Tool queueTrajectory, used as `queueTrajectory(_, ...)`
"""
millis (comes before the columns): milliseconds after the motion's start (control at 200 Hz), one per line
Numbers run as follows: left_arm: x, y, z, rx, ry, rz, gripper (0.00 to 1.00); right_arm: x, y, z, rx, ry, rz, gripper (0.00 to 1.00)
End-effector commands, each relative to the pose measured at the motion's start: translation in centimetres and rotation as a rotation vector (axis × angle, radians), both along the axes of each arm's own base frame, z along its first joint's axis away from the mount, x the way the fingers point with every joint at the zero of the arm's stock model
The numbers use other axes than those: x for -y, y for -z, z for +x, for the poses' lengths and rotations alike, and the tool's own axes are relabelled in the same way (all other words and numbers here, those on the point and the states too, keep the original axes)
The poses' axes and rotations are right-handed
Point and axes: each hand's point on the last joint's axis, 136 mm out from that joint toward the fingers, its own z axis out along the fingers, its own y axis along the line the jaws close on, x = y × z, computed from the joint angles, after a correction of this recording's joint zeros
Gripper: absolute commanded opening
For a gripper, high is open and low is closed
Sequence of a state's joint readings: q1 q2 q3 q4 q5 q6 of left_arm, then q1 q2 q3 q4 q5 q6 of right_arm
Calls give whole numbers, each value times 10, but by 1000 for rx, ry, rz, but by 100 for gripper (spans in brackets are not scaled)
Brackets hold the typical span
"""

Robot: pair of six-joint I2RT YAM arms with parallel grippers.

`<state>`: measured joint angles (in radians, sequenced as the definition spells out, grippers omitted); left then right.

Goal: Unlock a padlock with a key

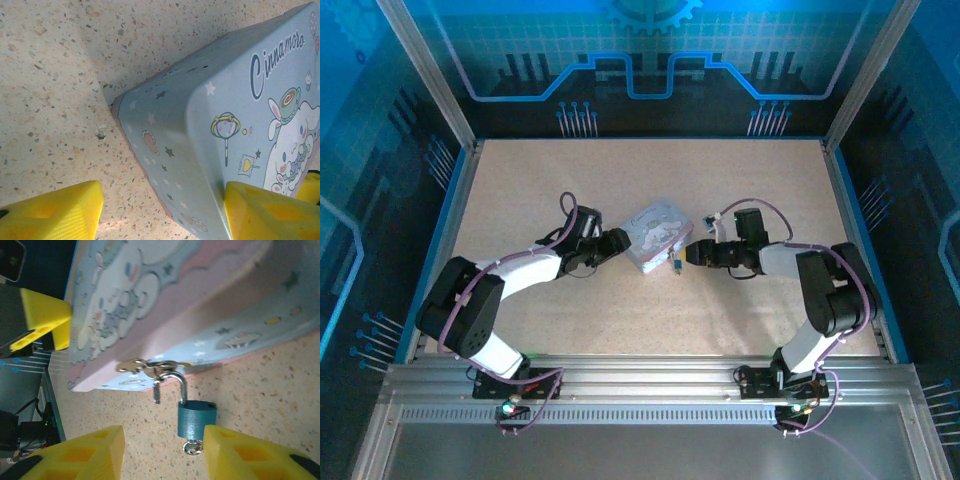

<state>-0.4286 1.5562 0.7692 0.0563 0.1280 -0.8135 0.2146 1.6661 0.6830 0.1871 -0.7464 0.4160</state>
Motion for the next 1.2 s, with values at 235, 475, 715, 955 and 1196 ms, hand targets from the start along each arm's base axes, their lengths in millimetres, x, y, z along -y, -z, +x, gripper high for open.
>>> queueTrajectory(235, -6, 13, -15, -61, -13, 25, 66, -9, 11, 6, -65, 4, 29, 41)
queueTrajectory(475, -6, 14, -16, -65, -13, 25, 66, -18, 11, 9, -52, -18, 44, 37)
queueTrajectory(715, -6, 12, -15, -58, -13, 23, 65, -25, 8, 18, -19, -25, 54, 35)
queueTrajectory(955, -6, 12, -16, -57, -13, 21, 66, -27, 12, 18, -29, -31, 51, 32)
queueTrajectory(1196, -6, 12, -16, -57, -15, 19, 66, -30, 18, 16, -44, -36, 42, 29)
